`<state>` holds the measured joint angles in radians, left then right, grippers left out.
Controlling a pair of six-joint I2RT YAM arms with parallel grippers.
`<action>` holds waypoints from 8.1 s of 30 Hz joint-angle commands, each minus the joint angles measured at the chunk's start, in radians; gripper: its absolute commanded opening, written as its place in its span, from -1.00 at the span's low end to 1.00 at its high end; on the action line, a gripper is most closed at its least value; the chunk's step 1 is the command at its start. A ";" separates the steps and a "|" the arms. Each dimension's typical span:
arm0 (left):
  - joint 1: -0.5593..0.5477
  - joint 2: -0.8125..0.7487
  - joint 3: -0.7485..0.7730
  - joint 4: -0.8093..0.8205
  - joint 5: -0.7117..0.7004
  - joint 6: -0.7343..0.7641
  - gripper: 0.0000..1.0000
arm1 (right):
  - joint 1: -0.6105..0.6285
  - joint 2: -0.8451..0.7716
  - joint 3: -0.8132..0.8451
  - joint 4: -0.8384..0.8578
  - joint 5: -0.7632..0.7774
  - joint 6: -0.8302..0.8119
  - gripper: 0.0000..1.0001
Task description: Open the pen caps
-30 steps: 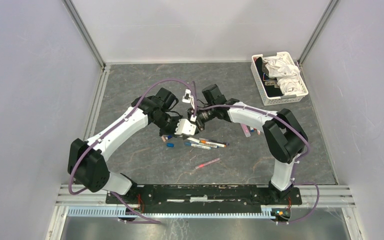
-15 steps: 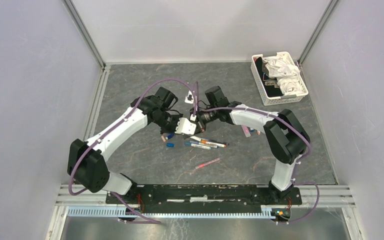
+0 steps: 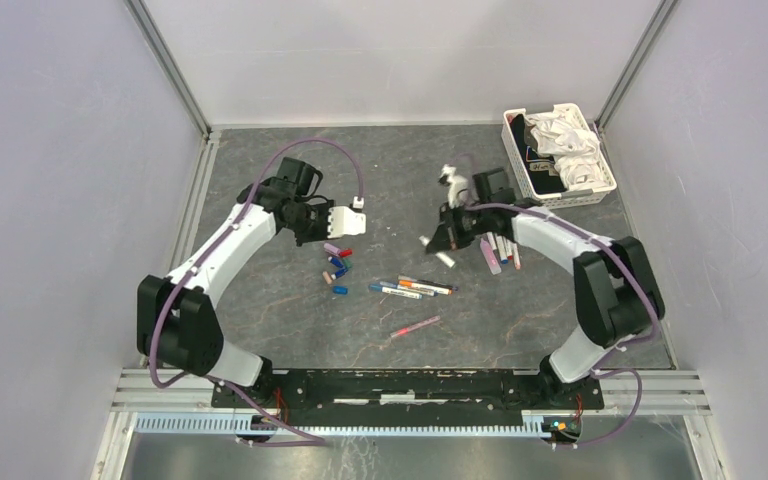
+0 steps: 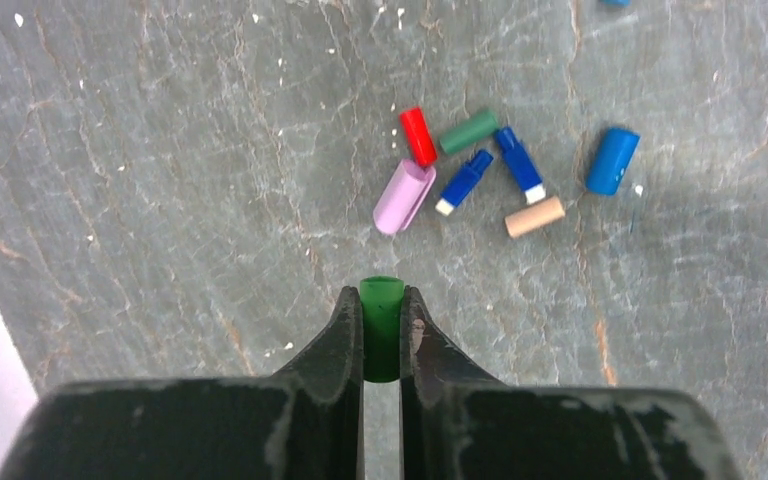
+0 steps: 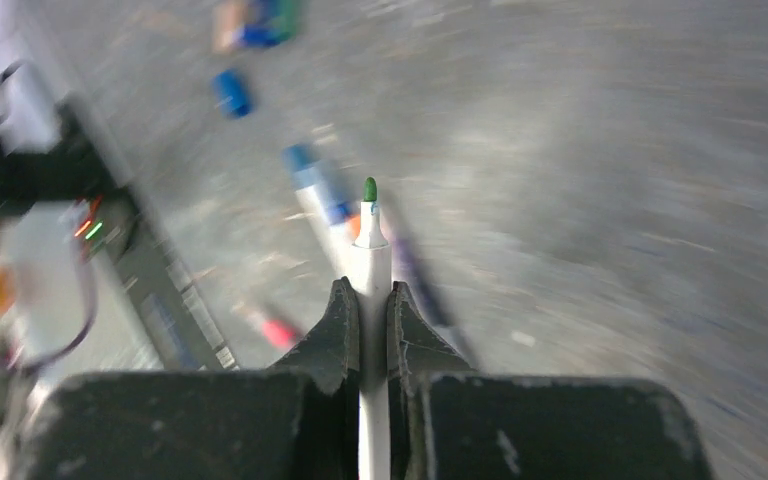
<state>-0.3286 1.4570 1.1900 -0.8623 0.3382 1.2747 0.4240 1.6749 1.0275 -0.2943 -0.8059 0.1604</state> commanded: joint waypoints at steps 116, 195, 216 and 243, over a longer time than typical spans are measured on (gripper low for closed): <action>-0.049 -0.026 0.225 -0.150 0.103 -0.494 0.64 | 0.253 -0.156 -0.169 0.133 0.760 -0.222 -0.02; -0.295 0.045 0.132 -0.266 0.226 -0.113 -0.94 | 0.202 0.010 0.080 0.089 -0.245 0.001 -0.77; -0.047 0.007 0.078 -0.151 0.029 0.007 -0.96 | 0.202 0.016 0.031 0.029 -0.089 -0.023 -1.00; -0.147 0.300 -0.018 0.213 -0.066 -0.315 -0.92 | -0.185 -0.114 -0.125 0.079 0.922 0.028 -1.00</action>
<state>-0.4789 1.7588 1.1614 -0.7292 0.3168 1.0367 0.2420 1.5604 0.8890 -0.2840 -0.0525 0.1780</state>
